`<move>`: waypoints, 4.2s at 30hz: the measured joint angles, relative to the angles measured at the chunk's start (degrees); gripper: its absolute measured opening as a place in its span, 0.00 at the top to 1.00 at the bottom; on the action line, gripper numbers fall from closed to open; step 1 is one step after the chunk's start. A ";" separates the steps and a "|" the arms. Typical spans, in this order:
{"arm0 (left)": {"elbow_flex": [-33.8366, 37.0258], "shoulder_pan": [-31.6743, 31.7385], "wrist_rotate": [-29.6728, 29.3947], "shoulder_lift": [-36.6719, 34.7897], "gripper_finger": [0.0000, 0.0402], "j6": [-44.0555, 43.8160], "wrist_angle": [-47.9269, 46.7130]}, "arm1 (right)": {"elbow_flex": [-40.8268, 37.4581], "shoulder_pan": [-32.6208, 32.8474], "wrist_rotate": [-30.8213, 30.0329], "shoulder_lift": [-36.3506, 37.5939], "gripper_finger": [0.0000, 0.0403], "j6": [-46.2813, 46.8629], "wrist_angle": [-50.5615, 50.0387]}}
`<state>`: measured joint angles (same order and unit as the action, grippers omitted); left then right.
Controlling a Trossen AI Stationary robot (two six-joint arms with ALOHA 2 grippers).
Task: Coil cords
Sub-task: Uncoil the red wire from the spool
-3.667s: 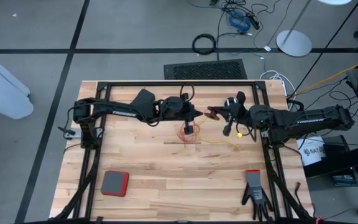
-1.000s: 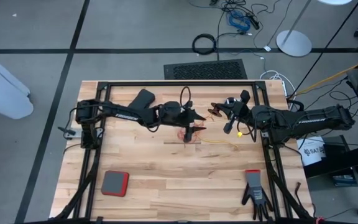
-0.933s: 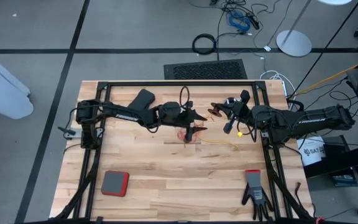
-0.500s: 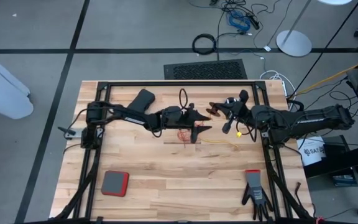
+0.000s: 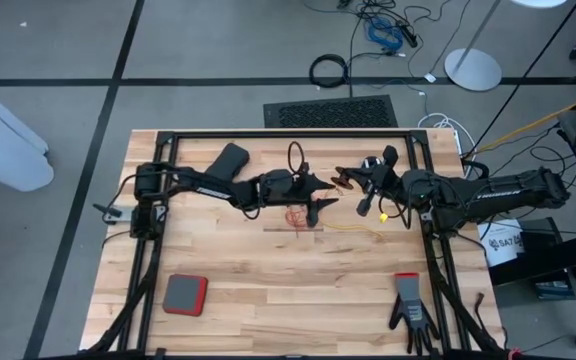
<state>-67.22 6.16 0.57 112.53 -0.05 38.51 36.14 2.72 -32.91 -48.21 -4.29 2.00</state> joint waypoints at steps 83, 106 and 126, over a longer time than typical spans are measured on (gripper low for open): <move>4.02 -2.54 -0.82 -9.95 1.00 15.91 -9.83 | 0.00 9.03 -9.63 -5.12 1.00 -22.43 -1.01; 10.88 4.80 0.91 -7.20 1.00 9.05 2.04 | 0.00 17.33 -11.91 -8.93 1.00 -34.08 12.46; 2.28 -1.43 6.55 2.56 1.00 4.84 4.49 | -0.02 11.80 -18.93 -20.92 1.00 -44.42 32.47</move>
<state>-64.94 4.73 7.12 115.09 4.80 43.00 36.12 14.52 -51.84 -69.13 -48.71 34.47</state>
